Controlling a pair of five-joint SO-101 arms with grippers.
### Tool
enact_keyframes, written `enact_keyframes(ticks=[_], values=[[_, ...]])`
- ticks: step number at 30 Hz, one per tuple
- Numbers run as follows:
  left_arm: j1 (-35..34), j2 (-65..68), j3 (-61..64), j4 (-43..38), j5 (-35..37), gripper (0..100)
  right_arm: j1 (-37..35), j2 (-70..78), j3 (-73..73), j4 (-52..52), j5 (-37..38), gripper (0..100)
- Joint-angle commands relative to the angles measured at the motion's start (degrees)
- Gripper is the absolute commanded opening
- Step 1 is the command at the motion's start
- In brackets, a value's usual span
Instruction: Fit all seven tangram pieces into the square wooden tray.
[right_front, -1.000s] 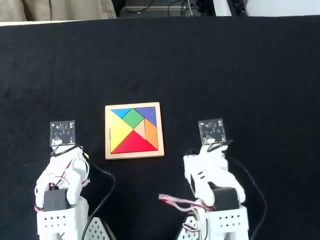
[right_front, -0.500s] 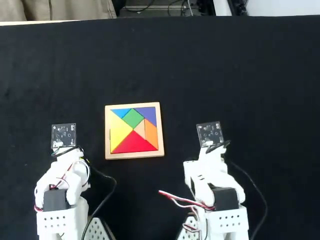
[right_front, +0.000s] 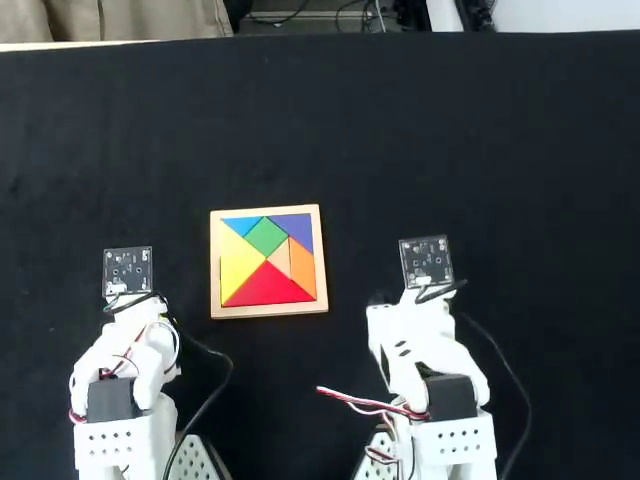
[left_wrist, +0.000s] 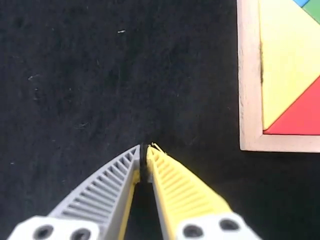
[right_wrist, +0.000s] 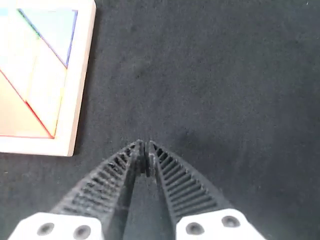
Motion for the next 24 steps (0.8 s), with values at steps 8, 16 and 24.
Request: enact_keyframes(ticks=[8,16,24], values=[[0.57,-0.44,-1.27,1.41,0.09,6,1.05,-3.91,-0.40,8.44,-0.18,1.5],[0.57,-0.44,0.84,0.62,0.44,51,1.23,-3.91,-1.80,8.26,-0.18,1.8],[0.57,-0.26,1.10,0.44,0.44,83,1.05,-3.74,-0.13,8.97,-0.18,43.0]])
